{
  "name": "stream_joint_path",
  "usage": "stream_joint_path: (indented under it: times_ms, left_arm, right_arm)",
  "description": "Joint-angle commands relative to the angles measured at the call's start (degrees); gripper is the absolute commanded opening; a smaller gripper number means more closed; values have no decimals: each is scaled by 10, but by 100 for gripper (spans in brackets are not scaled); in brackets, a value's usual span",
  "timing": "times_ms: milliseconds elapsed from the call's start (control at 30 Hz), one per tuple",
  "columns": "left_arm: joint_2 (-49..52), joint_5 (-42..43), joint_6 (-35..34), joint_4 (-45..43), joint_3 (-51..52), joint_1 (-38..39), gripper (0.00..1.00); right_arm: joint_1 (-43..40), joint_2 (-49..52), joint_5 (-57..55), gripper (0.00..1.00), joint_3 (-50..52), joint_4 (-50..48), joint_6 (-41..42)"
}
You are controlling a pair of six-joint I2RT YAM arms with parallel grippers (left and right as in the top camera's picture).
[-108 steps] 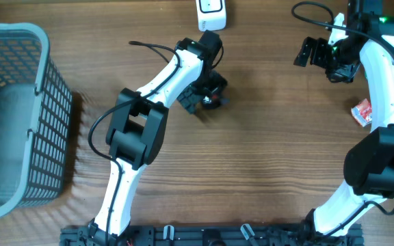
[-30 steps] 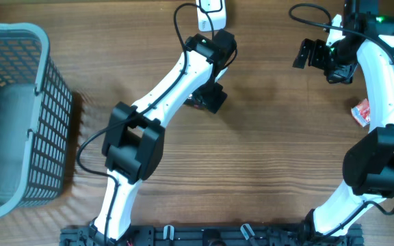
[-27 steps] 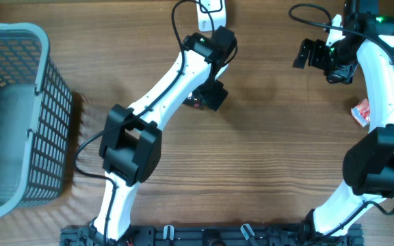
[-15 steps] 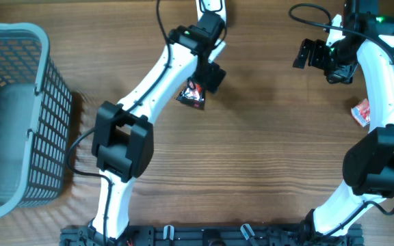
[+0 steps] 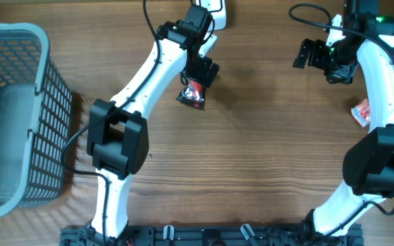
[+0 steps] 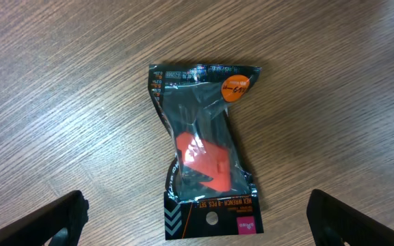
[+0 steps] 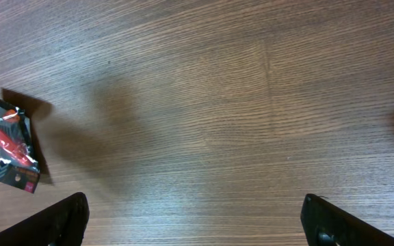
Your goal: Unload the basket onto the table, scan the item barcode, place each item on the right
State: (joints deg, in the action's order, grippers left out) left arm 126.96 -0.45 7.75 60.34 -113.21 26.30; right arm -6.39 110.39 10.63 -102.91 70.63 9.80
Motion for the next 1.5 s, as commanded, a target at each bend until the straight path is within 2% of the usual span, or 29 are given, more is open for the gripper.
stream_joint_path:
  times_ms: [0, 300, 467, 633, 1167, 1267, 1367, 1467]
  left_arm:
    - [42, 11, -12, -3, 7, 2, 100]
    - [71, 16, -71, -10, 7, 2, 100]
    - [80, 54, -83, -12, 8, 2, 100]
    - [81, 54, -143, -23, 10, 2, 100]
    - [82, 45, -144, -70, 92, 2, 100]
    - [82, 45, -144, -75, 99, 2, 91]
    - [82, 38, -142, -79, 99, 2, 69]
    - [82, 38, -142, -83, 99, 2, 61]
  right_arm:
    - [4, 0, -7, 100, -6, 2, -6]
    - [4, 0, -7, 100, -6, 2, -6]
    - [4, 0, -7, 100, -6, 2, -6]
    - [4, 0, -7, 100, -6, 3, -6]
    - [4, 0, -7, 100, -6, 6, -6]
    - [4, 0, -7, 100, -6, 6, -6]
    - [4, 0, -7, 100, -6, 6, -6]
    - [4, 0, -7, 100, -6, 6, -6]
